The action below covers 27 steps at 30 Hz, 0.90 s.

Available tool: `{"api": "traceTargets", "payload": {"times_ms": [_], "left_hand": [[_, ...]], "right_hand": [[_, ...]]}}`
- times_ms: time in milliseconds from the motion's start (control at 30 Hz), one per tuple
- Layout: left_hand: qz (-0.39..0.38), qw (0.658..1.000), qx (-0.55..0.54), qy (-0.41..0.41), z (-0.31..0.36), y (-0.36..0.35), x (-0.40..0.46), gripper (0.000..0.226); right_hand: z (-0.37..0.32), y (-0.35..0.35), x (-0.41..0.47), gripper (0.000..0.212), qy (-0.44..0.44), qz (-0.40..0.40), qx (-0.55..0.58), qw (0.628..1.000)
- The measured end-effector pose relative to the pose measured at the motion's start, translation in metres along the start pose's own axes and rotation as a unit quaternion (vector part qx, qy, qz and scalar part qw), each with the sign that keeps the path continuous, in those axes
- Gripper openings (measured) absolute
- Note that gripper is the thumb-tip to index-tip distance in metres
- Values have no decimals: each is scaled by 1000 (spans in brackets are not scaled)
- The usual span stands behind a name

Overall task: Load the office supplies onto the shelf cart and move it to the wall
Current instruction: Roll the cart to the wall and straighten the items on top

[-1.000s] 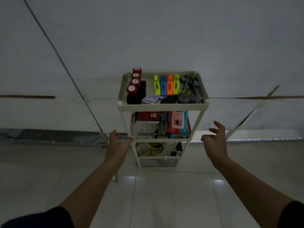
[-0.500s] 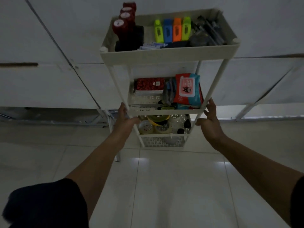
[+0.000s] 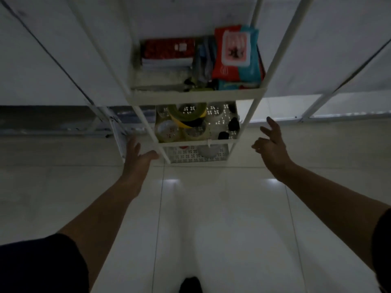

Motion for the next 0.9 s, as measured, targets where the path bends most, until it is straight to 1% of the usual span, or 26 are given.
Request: {"api": "traceTargets", "payload": {"times_ms": [133, 267, 333, 433, 467, 667, 900], "left_hand": [[2, 999, 5, 44, -42, -4, 39, 89], [-9, 1000, -4, 25, -48, -17, 70, 96], [-12, 1000, -11, 10, -46, -24, 78, 91], [-23, 1000, -18, -3, -41, -37, 83, 74], [-26, 999, -19, -1, -40, -41, 84, 72], [-36, 999, -9, -11, -40, -47, 76, 82], [-44, 999, 11, -9, -38, -47, 74, 82]], "right_hand": [[70, -23, 15, 83, -51, -42, -10, 998], [101, -44, 25, 89, -52, -51, -8, 997], [103, -52, 29, 90, -40, -53, -2, 998], [96, -63, 30, 85, -21, -56, -4, 998], [95, -64, 29, 85, -16, -55, -6, 998], [93, -66, 28, 90, -14, -54, -22, 998], [93, -67, 27, 91, -21, -67, -33, 997]]}}
Point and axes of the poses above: each hand's wrist, its own x-axis towards the middle knuckle, its own y-axis out of the back of the hand, z = x × y, the point moved 7 cm from there along x, towards the middle knuckle, and after that the axes turned 9 degrees about y, right-handed, at the moved point
